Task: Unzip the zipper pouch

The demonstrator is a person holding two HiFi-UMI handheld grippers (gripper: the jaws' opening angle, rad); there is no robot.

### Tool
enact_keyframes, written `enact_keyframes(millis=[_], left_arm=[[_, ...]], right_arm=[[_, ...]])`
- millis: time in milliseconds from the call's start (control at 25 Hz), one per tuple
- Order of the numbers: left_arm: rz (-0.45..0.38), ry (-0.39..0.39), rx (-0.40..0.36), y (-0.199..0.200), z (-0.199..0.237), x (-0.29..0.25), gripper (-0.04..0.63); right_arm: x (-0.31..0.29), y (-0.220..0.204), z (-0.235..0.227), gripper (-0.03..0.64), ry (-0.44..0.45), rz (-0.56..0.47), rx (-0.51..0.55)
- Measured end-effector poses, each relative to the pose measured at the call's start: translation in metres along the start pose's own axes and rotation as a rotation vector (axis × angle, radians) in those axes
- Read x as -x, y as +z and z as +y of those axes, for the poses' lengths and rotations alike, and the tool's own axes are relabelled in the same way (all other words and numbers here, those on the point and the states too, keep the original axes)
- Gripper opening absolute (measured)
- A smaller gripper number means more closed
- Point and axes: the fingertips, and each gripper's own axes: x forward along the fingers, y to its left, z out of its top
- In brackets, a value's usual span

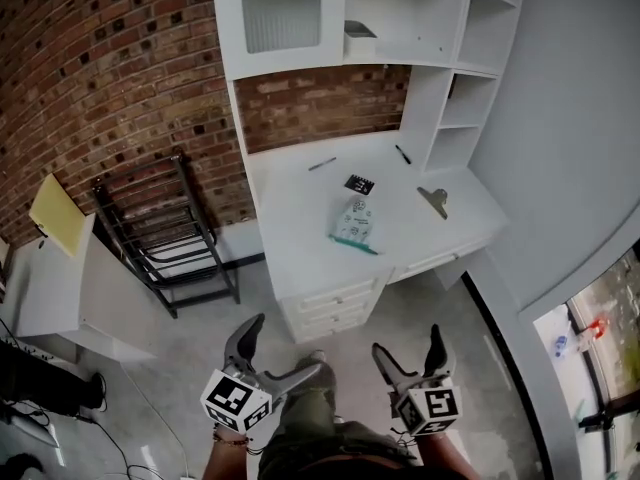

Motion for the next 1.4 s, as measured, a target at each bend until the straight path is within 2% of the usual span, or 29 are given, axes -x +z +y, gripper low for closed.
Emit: enact_keyframes(millis=[200, 400, 520, 640, 840, 960, 1120, 1240, 1320, 1400], left_arm=[[0.042, -0.005, -0.08, 0.004, 0.04, -0.044, 0.569], [0.022, -0.038, -0.041, 0.017, 0.092, -0.096, 0.569], [0.07, -0.079, -0.07, 0.013, 0.112, -0.129, 0.568], [0.129, -0.153, -0.097, 0.005, 0.128, -0.16, 0.568], [0.296, -0.286, -0.3, -0.029, 0.165, -0.208, 0.568], [0.359, -0.396, -0.367, -0.045, 0.183, -0.234, 0.566], [0.398, -0.517, -0.459, -0.062, 0.203, -0.268, 0.557], [0.403, -0.547, -0.533, -0.075, 0.219, -0.293, 0.489], [0.411, -0.58, -0.551, -0.089, 0.228, -0.309, 0.448], [0.434, -0.63, -0.562, -0.105, 0.234, -0.323, 0.434]], right_arm=[[-0.046, 0.009, -0.035, 0.54, -0.039, -0.009, 0.002], [-0.116, 0.031, -0.071, 0.54, -0.079, -0.048, 0.015], [-0.155, 0.045, -0.085, 0.54, -0.087, -0.063, 0.03], [-0.187, 0.05, -0.095, 0.54, -0.104, -0.053, 0.037], [-0.231, 0.045, -0.116, 0.538, -0.147, -0.009, 0.02], [-0.255, 0.042, -0.128, 0.538, -0.178, 0.011, 0.02], [-0.281, 0.04, -0.145, 0.537, -0.221, 0.019, 0.046], [-0.292, 0.035, -0.161, 0.537, -0.271, 0.038, 0.053], [-0.297, 0.033, -0.169, 0.537, -0.307, 0.05, 0.05], [-0.299, 0.031, -0.173, 0.537, -0.336, 0.051, 0.043]])
